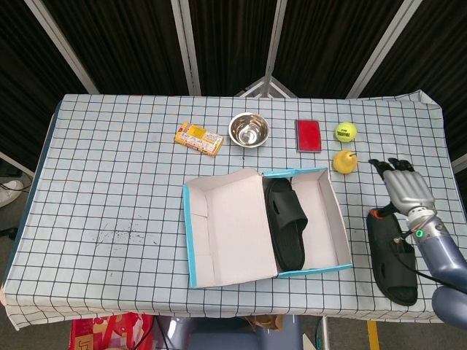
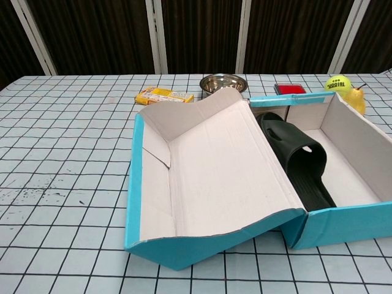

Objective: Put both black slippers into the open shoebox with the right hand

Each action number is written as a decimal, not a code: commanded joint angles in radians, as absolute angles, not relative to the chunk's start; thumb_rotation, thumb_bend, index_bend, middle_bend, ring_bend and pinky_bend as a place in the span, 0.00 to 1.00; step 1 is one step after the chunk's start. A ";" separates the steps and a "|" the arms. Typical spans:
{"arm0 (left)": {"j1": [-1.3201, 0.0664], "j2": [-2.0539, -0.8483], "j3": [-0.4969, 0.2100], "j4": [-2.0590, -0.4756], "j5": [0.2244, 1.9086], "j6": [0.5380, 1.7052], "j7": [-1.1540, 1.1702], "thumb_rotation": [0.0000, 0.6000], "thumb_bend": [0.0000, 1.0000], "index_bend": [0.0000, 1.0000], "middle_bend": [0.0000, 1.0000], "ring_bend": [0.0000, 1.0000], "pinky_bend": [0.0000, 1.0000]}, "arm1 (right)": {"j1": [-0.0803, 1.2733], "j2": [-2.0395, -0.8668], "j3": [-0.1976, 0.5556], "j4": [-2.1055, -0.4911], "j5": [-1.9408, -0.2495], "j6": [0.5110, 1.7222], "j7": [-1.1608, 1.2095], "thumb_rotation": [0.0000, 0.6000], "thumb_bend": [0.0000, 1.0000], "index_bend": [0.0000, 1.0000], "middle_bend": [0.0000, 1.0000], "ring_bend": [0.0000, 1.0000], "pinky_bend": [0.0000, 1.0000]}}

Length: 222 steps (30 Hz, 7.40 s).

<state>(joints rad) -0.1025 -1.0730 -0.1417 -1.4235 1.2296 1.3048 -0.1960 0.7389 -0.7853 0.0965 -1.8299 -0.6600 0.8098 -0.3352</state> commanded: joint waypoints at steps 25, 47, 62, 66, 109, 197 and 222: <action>-0.104 -1.084 -0.143 -1.404 1.256 1.313 -0.223 1.00 0.33 0.01 0.00 0.00 0.07 | 0.481 -0.730 -0.078 -1.890 -0.892 0.945 -0.271 1.00 0.18 0.09 0.13 0.01 0.00; -0.117 -1.100 -0.139 -1.423 1.251 1.305 -0.152 1.00 0.33 0.01 0.00 0.00 0.07 | 0.234 -0.959 -0.109 -1.685 -1.076 1.132 -0.135 1.00 0.18 0.09 0.13 0.01 0.00; -0.118 -1.101 -0.137 -1.426 1.254 1.306 -0.142 1.00 0.33 0.01 0.00 0.00 0.07 | 0.178 -1.102 -0.095 -1.553 -1.145 1.148 -0.097 1.00 0.18 0.09 0.13 0.01 0.00; -0.119 -1.103 -0.136 -1.428 1.253 1.305 -0.137 1.00 0.33 0.01 0.00 0.00 0.07 | 0.164 -1.149 -0.090 -1.495 -1.189 1.173 -0.081 1.00 0.18 0.09 0.13 0.01 0.00; -0.124 -1.106 -0.134 -1.436 1.243 1.296 -0.114 1.00 0.33 0.03 0.00 0.00 0.07 | 0.138 -1.221 -0.004 -1.341 -1.341 1.219 0.043 1.00 0.36 0.61 0.55 0.22 0.00; -0.129 -1.101 -0.126 -1.425 1.273 1.294 -0.166 1.00 0.33 0.02 0.00 0.00 0.07 | 0.684 -0.628 0.221 -1.961 -1.411 0.402 0.749 1.00 0.86 0.72 0.67 0.28 0.00; -0.130 -1.104 -0.131 -1.438 1.260 1.300 -0.133 1.00 0.33 0.02 0.00 0.00 0.07 | 0.762 -0.806 0.175 -1.738 -1.492 0.345 0.862 1.00 0.86 0.74 0.67 0.28 0.00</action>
